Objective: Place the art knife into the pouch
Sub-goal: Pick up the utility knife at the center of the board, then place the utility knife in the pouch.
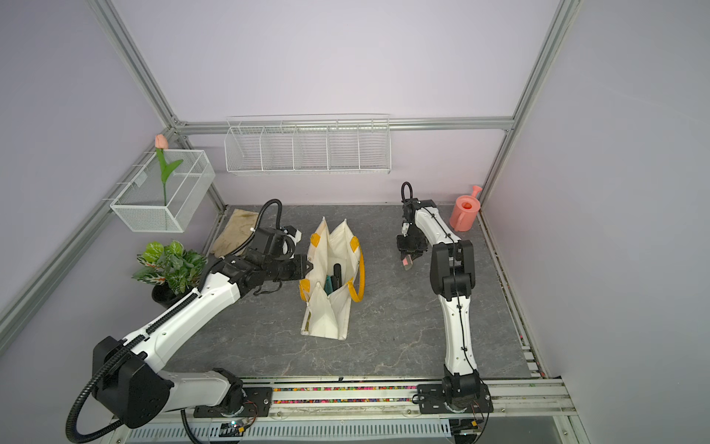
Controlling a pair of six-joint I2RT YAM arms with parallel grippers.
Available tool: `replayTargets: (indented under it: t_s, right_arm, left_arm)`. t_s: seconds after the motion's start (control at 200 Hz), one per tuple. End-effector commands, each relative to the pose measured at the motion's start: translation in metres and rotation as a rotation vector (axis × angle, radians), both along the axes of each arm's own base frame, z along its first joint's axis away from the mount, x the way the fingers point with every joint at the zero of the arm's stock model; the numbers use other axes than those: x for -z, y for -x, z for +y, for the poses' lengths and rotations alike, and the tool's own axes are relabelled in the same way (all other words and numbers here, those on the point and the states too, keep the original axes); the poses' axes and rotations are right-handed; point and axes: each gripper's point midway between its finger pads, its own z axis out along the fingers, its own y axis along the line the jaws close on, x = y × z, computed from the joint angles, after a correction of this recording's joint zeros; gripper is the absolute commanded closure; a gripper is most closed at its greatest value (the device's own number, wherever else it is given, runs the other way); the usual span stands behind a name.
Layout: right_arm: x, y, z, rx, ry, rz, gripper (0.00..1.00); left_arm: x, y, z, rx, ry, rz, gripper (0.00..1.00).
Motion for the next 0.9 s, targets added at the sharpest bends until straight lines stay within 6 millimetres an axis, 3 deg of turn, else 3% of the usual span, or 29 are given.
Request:
replayTargets:
  t_s: [0.0,0.265,0.29,0.475,0.715,0.895]
  right_arm:
    - [-0.037,0.001,0.01,-0.019,-0.041,-0.09,0.93]
    - [-0.09,0.007,0.011,-0.013,-0.072,-0.189,0.93]
    - [-0.096,0.011,0.023,-0.042,-0.078,-0.199,0.93]
    - [-0.136,0.028,0.039,-0.079,-0.093,-0.276,0.93]
    - [-0.21,0.051,0.061,-0.103,-0.189,-0.437,0.93]
    - [-0.239,0.071,0.098,-0.191,-0.239,-0.475,0.93]
  left_arm:
    - [0.004,0.008,0.005,0.008,-0.02,0.027,1.0]
    - [0.001,0.008,0.005,0.006,-0.016,0.023,1.0]
    - [0.001,0.008,0.005,0.006,-0.017,0.024,1.0]
    - [0.004,0.006,0.003,0.004,-0.011,0.03,1.0]
    - [0.002,0.006,0.003,0.005,-0.012,0.029,1.0]
    - [0.001,0.006,0.003,0.0,-0.009,0.029,1.0]
